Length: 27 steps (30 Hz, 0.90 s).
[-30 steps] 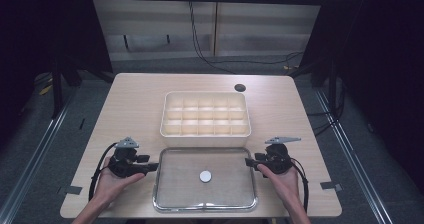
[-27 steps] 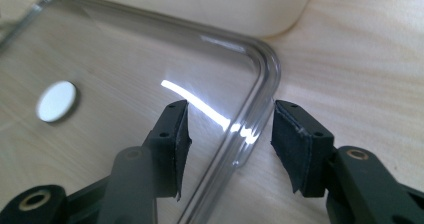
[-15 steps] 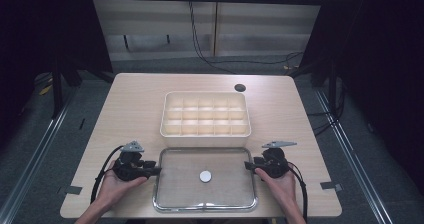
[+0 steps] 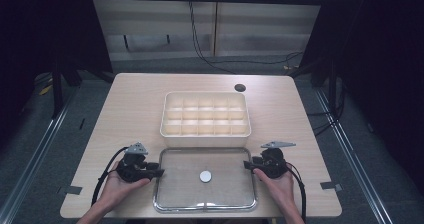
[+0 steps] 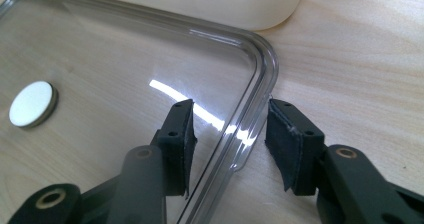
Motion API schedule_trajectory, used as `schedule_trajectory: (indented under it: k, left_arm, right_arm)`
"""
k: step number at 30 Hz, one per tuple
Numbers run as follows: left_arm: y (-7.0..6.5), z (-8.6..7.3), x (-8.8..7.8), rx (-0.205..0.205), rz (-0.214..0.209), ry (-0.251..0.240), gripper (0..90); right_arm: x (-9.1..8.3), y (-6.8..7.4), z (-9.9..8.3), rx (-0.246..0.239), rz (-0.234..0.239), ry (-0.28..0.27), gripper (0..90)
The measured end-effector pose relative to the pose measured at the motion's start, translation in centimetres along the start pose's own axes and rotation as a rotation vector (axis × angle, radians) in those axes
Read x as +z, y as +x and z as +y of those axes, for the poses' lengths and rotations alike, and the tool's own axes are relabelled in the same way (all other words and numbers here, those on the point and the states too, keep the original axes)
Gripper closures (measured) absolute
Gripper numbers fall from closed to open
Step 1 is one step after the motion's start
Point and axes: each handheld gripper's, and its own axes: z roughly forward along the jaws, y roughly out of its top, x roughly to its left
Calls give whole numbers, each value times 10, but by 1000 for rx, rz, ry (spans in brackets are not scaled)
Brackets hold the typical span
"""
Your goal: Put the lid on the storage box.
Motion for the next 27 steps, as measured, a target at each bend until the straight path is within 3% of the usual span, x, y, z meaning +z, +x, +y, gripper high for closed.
schedule_trajectory:
  k: [6,11,12,13,17,19,24,27]
  left_arm:
    - [-2,0,0,-1,6,-3,610]
    - [-1,0,0,-4,-2,-2,608]
    - [-1,0,0,-4,-2,-2,604]
    - [-2,0,0,-2,0,-3,601]
    - [-5,-2,0,13,15,-8,588]
    - [-6,-2,0,17,14,-7,581]
    - [-4,-4,-1,2,0,-18,583]
    - [-5,-4,-1,11,10,-15,582]
  right_arm:
    - [0,-5,-1,55,23,-18,565]
    - [-1,-16,-4,198,115,-39,563]
    - [-1,-16,-4,198,115,-39,563]
    - [-1,-21,-5,253,152,-48,562]
    - [-2,-28,-10,333,211,-74,559]
    - [-3,-30,-11,361,230,-87,559]
    - [-4,-30,-12,376,249,-102,559]
    - [-6,-32,-14,421,290,-134,563]
